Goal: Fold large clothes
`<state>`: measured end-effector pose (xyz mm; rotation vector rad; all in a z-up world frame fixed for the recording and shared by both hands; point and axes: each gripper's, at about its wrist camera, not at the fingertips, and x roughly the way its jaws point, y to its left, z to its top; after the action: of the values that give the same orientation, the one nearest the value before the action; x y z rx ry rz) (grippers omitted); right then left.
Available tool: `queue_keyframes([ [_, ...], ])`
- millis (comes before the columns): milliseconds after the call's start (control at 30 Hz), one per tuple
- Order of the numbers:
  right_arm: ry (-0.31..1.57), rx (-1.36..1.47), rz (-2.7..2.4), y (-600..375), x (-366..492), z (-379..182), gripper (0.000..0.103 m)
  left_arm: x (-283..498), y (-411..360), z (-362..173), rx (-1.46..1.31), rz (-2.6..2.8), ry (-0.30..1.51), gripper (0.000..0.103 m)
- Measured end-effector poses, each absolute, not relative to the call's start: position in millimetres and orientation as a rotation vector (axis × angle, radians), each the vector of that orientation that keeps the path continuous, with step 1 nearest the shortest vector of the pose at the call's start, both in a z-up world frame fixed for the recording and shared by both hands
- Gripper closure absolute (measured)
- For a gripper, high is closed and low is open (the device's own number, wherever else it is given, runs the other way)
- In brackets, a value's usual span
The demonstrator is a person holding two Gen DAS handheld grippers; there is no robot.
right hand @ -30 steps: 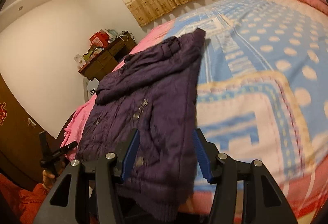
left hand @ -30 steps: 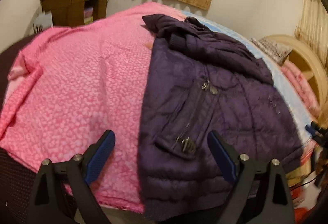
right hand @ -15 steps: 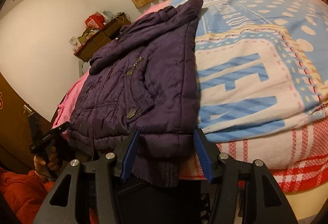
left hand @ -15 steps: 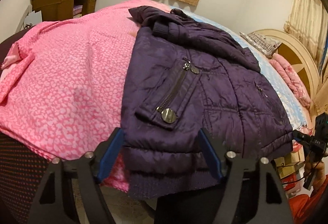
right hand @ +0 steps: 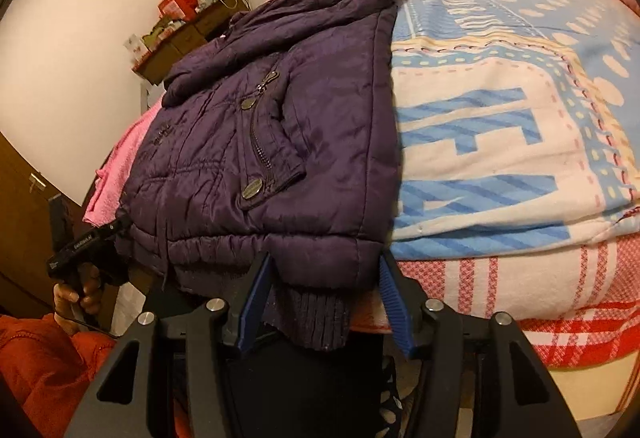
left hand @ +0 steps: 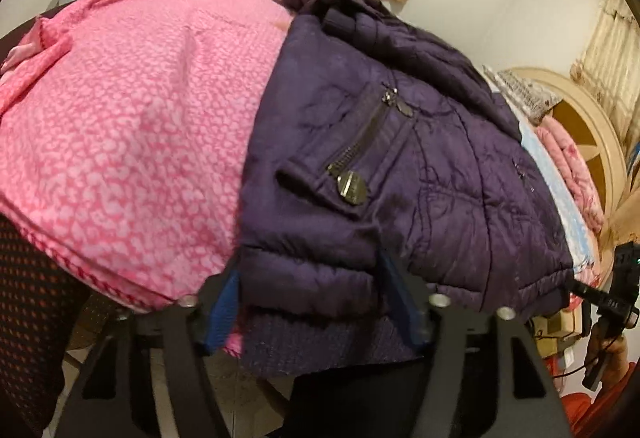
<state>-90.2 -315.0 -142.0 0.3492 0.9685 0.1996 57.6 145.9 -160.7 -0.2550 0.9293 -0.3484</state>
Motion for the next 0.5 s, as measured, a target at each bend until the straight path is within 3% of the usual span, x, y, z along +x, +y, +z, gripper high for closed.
queue_keyframes([
  [33,0.990,0.332,0.196,-313.5,-89.7,-141.9,0.068,56.4,147.2,-159.1,-0.259,-0.355,0.927,0.049],
  [200,1.002,0.393,0.253,-315.4,-89.9,-126.8,0.080,51.1,148.5,-139.7,-0.267,-0.399,0.905,0.074],
  [267,0.961,0.423,0.300,-315.4,-91.0,-110.9,0.082,47.2,146.0,-125.5,-0.257,-0.432,0.874,0.079],
  [500,0.920,0.477,0.349,-313.0,-83.1,-103.4,0.085,48.5,143.6,-99.7,-0.320,-0.490,0.858,0.082],
])
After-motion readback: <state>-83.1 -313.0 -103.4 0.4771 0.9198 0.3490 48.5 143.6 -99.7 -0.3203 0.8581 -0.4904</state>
